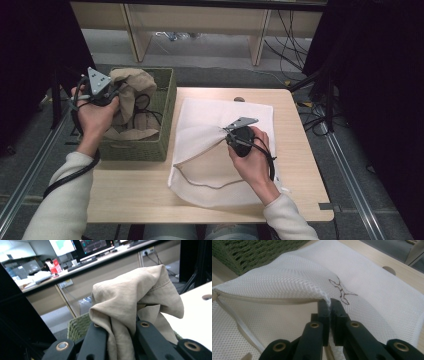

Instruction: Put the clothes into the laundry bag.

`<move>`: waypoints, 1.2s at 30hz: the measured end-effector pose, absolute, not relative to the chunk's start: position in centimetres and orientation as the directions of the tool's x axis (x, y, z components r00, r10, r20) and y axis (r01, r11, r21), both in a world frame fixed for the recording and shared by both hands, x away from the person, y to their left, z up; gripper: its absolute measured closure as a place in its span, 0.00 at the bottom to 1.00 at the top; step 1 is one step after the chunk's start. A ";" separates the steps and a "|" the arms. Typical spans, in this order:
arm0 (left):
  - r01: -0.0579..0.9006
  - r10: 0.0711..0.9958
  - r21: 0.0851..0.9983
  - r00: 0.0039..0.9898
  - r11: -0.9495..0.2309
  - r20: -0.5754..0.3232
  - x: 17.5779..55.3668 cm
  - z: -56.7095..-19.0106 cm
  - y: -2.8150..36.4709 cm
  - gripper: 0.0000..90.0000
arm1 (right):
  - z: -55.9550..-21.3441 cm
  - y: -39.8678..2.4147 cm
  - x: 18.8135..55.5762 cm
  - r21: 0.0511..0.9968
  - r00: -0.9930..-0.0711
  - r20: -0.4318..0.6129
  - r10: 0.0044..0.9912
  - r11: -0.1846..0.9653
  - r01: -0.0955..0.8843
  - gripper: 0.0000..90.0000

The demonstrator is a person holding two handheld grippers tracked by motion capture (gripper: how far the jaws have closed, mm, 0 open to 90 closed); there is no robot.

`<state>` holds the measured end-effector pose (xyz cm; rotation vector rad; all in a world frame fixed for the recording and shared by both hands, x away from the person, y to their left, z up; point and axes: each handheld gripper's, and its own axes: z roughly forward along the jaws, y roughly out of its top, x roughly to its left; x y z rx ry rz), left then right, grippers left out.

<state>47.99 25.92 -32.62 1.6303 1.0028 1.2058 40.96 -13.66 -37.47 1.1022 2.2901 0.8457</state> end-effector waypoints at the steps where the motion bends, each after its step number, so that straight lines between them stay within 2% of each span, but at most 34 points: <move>1: 0.102 0.934 0.945 0.215 -0.311 0.284 47.7 -32.4 25.9 0.93 | -37.5 -13.6 40.9 0.695 -0.572 -0.132 0.809 0.488 0.528 0.98; 11: -0.007 0.939 0.965 0.229 -0.261 0.256 44.5 -30.3 26.4 0.93 | -37.5 -13.7 41.0 0.700 -0.574 -0.123 0.810 0.481 0.528 0.98; 19: -0.101 0.927 0.962 0.258 -0.255 0.272 41.3 -28.8 26.3 0.93 | -37.4 -13.8 41.0 0.705 -0.568 -0.122 0.814 0.474 0.528 0.98; 36: -0.208 0.906 0.941 0.281 -0.266 0.318 35.7 -28.2 27.1 0.93 | -37.4 -13.9 40.9 0.703 -0.569 -0.137 0.811 0.484 0.520 0.98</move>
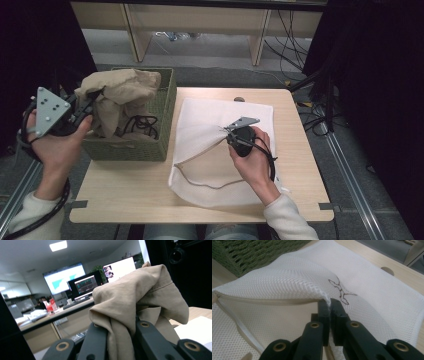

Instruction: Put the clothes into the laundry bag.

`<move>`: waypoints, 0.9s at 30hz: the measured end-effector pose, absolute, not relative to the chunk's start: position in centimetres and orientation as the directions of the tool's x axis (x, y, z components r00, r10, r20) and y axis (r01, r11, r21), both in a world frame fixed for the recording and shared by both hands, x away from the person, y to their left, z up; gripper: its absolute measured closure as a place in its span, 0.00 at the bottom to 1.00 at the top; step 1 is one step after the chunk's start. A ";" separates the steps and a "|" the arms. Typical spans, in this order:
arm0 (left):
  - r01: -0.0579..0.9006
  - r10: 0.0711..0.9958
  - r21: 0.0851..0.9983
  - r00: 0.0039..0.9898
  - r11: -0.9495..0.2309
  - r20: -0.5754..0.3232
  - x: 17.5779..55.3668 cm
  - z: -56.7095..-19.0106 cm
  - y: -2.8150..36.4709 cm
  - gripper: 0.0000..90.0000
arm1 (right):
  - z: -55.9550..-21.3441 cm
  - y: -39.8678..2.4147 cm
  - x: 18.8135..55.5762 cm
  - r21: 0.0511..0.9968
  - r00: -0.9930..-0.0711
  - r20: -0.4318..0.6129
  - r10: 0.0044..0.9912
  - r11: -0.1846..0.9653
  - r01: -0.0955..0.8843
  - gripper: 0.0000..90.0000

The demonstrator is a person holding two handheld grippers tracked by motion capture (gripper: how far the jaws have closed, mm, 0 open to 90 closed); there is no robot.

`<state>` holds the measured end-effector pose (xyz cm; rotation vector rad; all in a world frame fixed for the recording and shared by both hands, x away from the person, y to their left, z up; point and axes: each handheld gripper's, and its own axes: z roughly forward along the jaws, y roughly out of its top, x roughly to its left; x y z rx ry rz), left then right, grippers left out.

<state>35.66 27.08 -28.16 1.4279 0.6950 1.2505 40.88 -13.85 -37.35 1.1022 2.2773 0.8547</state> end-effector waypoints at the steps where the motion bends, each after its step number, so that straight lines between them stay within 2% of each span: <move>1: -0.222 0.905 0.939 0.279 -0.264 0.320 35.3 -28.1 27.0 0.93 | -37.4 -13.9 40.9 0.702 -0.569 -0.137 0.811 0.485 0.521 0.98; 27: -0.429 0.840 0.868 0.348 -0.251 0.416 26.3 -25.4 24.3 0.93 | -37.2 -13.9 40.7 0.706 -0.560 -0.117 0.820 0.465 0.534 0.98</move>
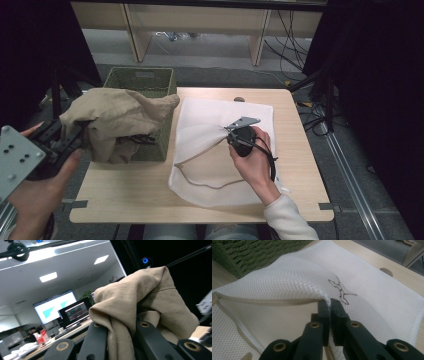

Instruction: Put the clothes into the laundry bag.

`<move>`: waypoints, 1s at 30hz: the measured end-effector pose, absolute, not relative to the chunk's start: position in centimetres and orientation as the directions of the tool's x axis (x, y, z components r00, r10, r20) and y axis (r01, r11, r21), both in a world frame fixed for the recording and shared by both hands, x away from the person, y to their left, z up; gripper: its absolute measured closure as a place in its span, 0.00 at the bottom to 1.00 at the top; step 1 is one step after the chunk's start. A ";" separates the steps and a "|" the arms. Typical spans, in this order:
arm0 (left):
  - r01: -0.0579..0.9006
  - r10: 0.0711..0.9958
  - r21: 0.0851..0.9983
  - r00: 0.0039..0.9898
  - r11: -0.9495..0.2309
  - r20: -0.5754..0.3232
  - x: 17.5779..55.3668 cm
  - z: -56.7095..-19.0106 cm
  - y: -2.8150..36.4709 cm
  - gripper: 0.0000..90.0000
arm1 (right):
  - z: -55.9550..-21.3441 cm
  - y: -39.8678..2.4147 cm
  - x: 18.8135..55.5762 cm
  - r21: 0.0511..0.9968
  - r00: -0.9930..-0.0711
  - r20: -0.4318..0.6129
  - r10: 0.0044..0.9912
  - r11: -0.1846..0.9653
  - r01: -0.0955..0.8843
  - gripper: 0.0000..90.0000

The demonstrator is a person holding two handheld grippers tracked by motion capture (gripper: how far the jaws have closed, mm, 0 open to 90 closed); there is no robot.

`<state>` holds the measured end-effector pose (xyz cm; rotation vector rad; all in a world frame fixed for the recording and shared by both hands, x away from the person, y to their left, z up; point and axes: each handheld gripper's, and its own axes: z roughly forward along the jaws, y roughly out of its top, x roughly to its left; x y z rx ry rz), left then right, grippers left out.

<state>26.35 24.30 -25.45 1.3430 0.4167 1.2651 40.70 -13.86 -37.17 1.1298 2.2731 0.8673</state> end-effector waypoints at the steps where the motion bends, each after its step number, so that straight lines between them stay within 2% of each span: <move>1: -0.433 0.836 0.865 0.352 -0.254 0.422 26.0 -25.5 24.1 0.93 | -37.2 -13.9 40.8 0.707 -0.568 -0.126 0.813 0.475 0.524 0.98; 14: -0.483 0.784 0.853 0.443 -0.199 0.434 21.7 -24.3 22.8 0.93 | -37.2 -13.9 40.7 0.709 -0.562 -0.122 0.818 0.467 0.527 0.98; 30: -0.427 0.659 0.895 0.638 -0.126 0.397 18.8 -23.3 19.2 0.93 | -37.1 -13.9 40.6 0.713 -0.558 -0.116 0.822 0.460 0.529 0.98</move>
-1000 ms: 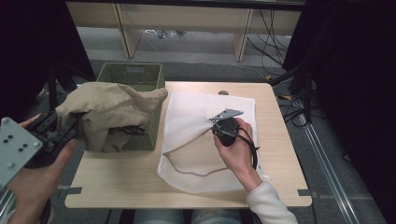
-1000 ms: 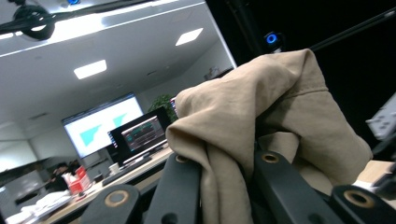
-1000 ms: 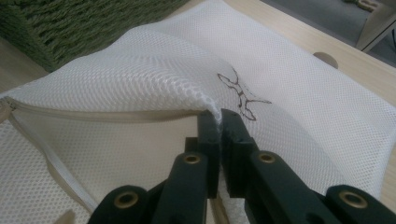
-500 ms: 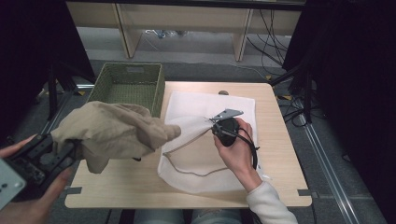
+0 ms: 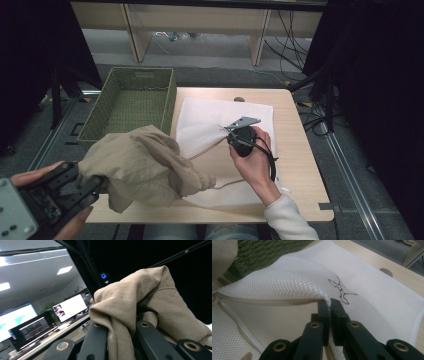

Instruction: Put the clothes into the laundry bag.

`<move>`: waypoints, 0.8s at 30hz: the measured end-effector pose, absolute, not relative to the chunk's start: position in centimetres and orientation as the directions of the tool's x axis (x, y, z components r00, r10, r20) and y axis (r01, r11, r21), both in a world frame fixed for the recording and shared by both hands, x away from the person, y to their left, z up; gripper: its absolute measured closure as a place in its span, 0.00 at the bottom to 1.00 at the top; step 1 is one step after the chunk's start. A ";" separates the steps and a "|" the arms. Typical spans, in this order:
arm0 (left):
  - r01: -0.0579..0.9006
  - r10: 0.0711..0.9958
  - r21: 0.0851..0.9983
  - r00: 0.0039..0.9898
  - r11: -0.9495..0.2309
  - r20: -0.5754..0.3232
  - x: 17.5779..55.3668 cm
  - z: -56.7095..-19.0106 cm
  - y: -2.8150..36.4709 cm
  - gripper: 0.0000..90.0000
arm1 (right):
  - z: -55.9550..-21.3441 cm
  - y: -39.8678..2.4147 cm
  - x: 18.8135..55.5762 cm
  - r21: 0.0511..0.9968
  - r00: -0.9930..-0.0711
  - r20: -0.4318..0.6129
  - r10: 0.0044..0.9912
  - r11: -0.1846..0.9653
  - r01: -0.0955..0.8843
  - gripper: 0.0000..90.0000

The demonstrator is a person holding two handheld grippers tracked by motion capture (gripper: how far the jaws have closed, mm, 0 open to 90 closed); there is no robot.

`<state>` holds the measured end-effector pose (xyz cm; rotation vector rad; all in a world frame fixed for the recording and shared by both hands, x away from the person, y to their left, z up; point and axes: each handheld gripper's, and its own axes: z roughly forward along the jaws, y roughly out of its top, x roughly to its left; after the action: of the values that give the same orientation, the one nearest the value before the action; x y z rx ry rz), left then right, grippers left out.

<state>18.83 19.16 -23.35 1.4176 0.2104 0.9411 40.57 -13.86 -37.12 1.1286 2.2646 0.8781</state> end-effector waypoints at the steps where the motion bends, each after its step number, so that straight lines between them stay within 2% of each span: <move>1: -0.424 0.653 0.897 0.645 -0.126 0.397 18.7 -23.3 19.0 0.93 | -37.1 -13.9 40.6 0.713 -0.558 -0.116 0.822 0.460 0.529 0.98; 4: -0.382 0.616 0.917 0.698 -0.110 0.365 18.2 -23.0 18.5 0.93 | -37.1 -13.8 40.5 0.708 -0.551 -0.104 0.828 0.450 0.543 0.98; 9: -0.418 0.608 0.900 0.685 -0.125 0.402 18.0 -22.7 18.1 0.93 | -37.1 -13.8 40.5 0.707 -0.558 -0.113 0.822 0.461 0.536 0.98; 12: -0.398 0.600 0.910 0.703 -0.115 0.383 18.2 -22.9 17.8 0.93 | -37.1 -13.9 40.7 0.709 -0.569 -0.133 0.812 0.479 0.518 0.98; 17: -0.366 0.521 0.921 0.765 -0.131 0.378 19.0 -23.6 16.2 0.93 | -37.1 -13.8 40.5 0.708 -0.556 -0.110 0.824 0.458 0.538 0.98; 24: -0.278 0.496 0.945 0.804 -0.173 0.327 22.2 -26.3 13.8 0.93 | -37.2 -13.9 40.7 0.711 -0.562 -0.110 0.820 0.460 0.532 0.98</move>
<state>22.16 13.80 -26.29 1.6049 0.1774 0.6915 40.68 -13.89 -37.16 1.1306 2.2726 0.8807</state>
